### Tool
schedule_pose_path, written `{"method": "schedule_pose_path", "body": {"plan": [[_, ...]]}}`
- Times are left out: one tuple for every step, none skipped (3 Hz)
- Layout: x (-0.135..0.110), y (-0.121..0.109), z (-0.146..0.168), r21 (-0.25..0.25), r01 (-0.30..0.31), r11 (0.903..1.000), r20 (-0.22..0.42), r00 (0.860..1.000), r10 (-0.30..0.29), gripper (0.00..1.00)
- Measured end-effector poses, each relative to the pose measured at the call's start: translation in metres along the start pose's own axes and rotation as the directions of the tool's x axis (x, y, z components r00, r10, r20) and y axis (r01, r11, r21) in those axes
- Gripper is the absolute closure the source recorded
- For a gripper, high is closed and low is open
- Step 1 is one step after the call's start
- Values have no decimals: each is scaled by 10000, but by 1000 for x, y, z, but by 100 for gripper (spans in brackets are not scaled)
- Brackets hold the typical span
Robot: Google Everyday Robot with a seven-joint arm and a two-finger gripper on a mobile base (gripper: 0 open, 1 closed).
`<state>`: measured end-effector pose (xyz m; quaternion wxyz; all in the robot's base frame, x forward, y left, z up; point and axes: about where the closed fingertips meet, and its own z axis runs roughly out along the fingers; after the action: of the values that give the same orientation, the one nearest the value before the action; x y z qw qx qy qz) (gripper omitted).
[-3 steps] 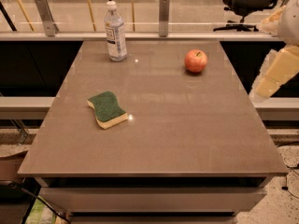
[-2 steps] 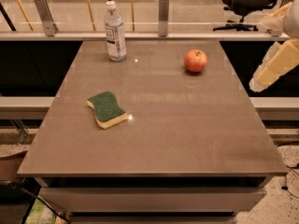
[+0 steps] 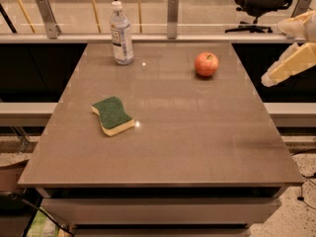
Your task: Pick apple
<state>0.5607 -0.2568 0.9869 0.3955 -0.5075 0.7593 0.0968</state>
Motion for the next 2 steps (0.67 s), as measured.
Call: {"method": "schedule_pose_path", "body": {"plan": [[7, -24, 10, 362, -354, 9987, 917, 9953, 319, 0], [15, -48, 23, 781, -697, 9945, 1622, 9852, 563, 0]]}}
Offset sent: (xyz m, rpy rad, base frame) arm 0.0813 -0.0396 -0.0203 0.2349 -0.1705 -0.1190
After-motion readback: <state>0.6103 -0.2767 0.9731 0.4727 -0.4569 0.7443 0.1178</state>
